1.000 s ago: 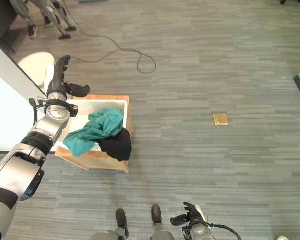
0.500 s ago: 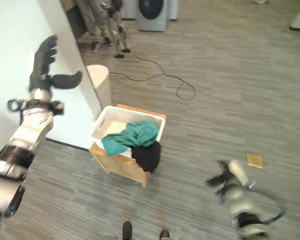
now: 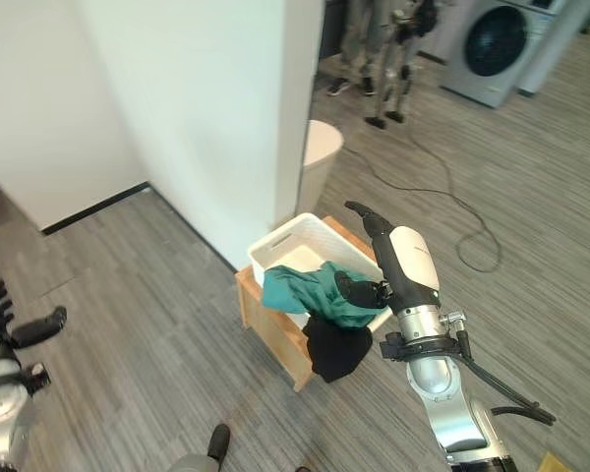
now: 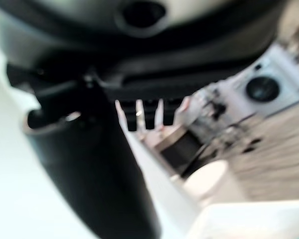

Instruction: Pick up bed clothes into laundry basket.

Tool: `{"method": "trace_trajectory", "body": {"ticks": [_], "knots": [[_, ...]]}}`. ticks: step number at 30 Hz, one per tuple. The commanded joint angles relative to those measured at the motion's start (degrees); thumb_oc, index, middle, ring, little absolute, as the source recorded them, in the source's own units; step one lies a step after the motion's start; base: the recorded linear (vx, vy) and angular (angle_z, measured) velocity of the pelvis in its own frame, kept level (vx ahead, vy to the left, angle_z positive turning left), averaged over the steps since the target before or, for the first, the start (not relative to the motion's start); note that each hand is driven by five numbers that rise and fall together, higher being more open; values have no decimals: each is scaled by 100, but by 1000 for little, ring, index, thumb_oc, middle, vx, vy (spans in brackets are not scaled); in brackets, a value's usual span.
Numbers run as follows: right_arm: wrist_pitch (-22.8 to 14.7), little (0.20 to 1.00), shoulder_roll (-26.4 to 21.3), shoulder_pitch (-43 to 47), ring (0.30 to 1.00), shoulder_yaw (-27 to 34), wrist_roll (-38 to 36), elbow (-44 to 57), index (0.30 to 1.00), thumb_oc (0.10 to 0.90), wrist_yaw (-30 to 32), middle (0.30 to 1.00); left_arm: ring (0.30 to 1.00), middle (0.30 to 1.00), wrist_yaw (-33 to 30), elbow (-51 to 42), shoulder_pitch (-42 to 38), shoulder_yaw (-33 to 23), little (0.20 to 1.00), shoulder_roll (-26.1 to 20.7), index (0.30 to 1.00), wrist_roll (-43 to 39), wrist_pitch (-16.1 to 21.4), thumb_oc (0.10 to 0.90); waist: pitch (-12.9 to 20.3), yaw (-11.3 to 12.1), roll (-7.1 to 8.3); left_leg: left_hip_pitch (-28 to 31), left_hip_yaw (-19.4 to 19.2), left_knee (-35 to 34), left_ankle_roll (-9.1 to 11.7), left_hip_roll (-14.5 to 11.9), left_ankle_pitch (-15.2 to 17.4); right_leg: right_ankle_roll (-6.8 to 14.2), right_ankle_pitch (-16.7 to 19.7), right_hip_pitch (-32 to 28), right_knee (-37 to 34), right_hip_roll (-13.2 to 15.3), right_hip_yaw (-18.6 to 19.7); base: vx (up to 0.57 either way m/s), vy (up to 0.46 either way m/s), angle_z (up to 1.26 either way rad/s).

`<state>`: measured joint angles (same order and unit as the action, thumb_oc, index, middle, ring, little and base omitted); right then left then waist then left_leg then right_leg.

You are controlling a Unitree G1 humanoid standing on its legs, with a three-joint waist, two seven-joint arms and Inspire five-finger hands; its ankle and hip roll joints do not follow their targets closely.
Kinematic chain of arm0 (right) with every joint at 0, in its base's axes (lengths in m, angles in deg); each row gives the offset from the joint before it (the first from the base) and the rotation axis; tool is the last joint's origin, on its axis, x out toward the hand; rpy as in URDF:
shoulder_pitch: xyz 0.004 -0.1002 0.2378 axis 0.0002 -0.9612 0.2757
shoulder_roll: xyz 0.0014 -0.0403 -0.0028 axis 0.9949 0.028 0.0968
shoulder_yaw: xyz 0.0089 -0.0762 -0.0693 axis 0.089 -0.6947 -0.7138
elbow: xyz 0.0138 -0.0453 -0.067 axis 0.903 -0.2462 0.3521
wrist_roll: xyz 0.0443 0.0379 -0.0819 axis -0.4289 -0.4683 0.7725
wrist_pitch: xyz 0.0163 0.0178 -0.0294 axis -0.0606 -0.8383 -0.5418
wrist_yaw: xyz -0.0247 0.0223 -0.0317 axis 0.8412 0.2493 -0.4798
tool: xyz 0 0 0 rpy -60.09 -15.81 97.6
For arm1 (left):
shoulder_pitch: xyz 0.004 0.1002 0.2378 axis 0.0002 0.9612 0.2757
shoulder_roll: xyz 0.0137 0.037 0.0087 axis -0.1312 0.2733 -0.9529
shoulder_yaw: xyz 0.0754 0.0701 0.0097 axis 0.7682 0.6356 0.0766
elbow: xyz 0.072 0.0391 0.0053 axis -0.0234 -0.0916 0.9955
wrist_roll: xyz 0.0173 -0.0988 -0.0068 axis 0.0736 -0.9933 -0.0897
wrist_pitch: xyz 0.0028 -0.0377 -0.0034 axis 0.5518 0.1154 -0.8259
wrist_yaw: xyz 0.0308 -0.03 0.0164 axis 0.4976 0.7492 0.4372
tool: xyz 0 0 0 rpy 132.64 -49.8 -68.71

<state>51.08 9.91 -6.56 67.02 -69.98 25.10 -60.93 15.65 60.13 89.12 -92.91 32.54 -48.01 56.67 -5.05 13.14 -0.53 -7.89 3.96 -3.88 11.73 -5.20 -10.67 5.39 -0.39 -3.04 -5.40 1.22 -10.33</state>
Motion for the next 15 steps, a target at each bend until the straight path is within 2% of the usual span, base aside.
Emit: {"method": "trace_trajectory", "body": {"ticks": [1, 2, 3, 4, 5, 6, 7, 8, 9, 10, 11, 12, 13, 14, 15], "knots": [[-472, 900, -197, 832, 900, -370, -292, -108, 900, 800, 157, 900, 900, 900, 107, -137, -523, -20, 900, -740, 900, -250, 533, 800, 333, 119, 141, -950, -421, -112, 91, -309, 171, 384, -987, -259, 264, -233, 870, -46, -219, 75], [-328, 900, -126, 921, 900, -642, -301, -395, 900, 800, 213, 900, 900, 900, 217, 3, -404, 201, 900, -544, 900, -451, 432, 800, 194, -69, 182, -607, -1091, 222, -358, -202, 473, 236, -1130, -261, 639, -424, 1419, -19, -217, 113], [-330, 900, -129, 926, 900, -649, -301, -403, 900, 800, 216, 900, 900, 900, 217, 3, -400, 199, 900, -540, 900, -451, 431, 800, 191, -83, 196, -585, -1086, 232, -355, -178, 533, 238, -1173, -287, 646, -402, 1412, -142, -17, 228], [-268, 900, -106, 886, 900, -658, -310, -452, 900, 800, 271, 900, 900, 900, 286, 20, -315, 322, 900, -482, 900, -396, 372, 800, 113, -220, 170, -494, -1294, 680, -512, -163, 650, 164, -1138, -234, 796, -399, 1471, -210, 42, 400], [-232, 900, -78, 837, 900, -638, -305, -458, 900, 800, 310, 900, 900, 900, 328, 4, -267, 436, 900, -433, 900, -342, 327, 800, 59, -323, 147, -401, -1388, 990, -543, -166, 687, 115, -1038, -164, 895, -344, 1381, -353, 68, 393], [-227, 900, -37, 769, 900, -583, -308, -469, 900, 800, 341, 900, 900, 900, 353, 1, -214, 537, 900, -385, 900, -243, 297, 800, 9, -414, 162, -297, -1455, 1220, -558, -157, 846, 105, -933, -101, 949, -219, 1209, -462, 83, 419], [-213, 900, 67, 543, 900, -386, -299, -483, 900, 800, 392, 900, 900, 900, 350, -60, -155, 634, 900, -351, 900, -93, 224, 800, -58, -548, 216, -33, -1694, 1494, -583, -274, 1121, 135, -807, -62, 970, 78, 656, -349, 65, 371], [-215, 900, 68, 541, 900, -382, -298, -482, 900, 800, 392, 900, 900, 900, 348, -67, -154, 635, 900, -351, 900, -91, 219, 800, -56, -563, 213, -51, -1674, 1490, -585, -274, 1095, 133, -786, -57, 959, 74, 635, -333, 81, 355], [-210, 900, 115, 439, 900, -301, -273, -506, 900, 800, 420, 900, 900, 900, 340, -172, -131, 686, 900, -311, 900, -66, 192, 800, -55, -624, 236, 145, -1920, 1550, -597, -449, 1152, 137, -753, -43, 951, 201, 293, -290, 158, 207], [-187, 900, 215, 259, 900, -167, -254, -611, 900, 800, 456, 900, 900, 900, 372, -405, -54, 687, 900, -239, 900, -114, 175, 800, -19, -700, 242, 555, -2586, 1473, -528, -920, 1149, 162, -721, -69, 909, 460, -468, -277, 157, 123], [-190, 900, 216, 251, 900, -167, -253, -611, 900, 800, 457, 900, 900, 900, 372, -417, -41, 688, 900, -239, 900, -115, 168, 800, -23, -716, 240, 566, -2568, 1463, -522, -918, 1144, 162, -722, -93, 899, 457, -489, -234, 186, 155], [-183, 900, 260, 205, 900, -116, -262, -659, 900, 800, 476, 900, 900, 900, 381, -499, -17, 698, 900, -213, 900, -127, 187, 800, 24, -747, 222, 725, -2825, 1318, -444, -1056, 1094, 202, -673, -98, 857, 545, -757, -68, 227, 258], [-174, 900, 339, 140, 900, -6, -340, -803, 900, 800, 544, 900, 900, 900, 377, -641, 12, 683, 900, -251, 900, -128, 219, 800, 122, -769, 215, 970, -3160, 1079, -239, -1225, 1077, 319, -649, -267, 798, 710, -1239, -70, 230, 235], [-180, 900, 342, 138, 900, -2, -342, -811, 900, 800, 547, 900, 900, 900, 376, -658, 22, 687, 900, -254, 900, -127, 208, 800, 122, -783, 219, 971, -3140, 1066, -236, -1218, 1064, 324, -640, -283, 783, 710, -1264, -56, 237, 193], [-168, 900, 363, 132, 900, 34, -373, -838, 900, 800, 576, 900, 900, 900, 380, -762, 25, 664, 900, -290, 900, -116, 248, 800, 118, -757, 209, 935, -3356, 1008, -217, -1271, 954, 342, -599, -332, 751, 787, -1485, -94, 204, 107]]}}
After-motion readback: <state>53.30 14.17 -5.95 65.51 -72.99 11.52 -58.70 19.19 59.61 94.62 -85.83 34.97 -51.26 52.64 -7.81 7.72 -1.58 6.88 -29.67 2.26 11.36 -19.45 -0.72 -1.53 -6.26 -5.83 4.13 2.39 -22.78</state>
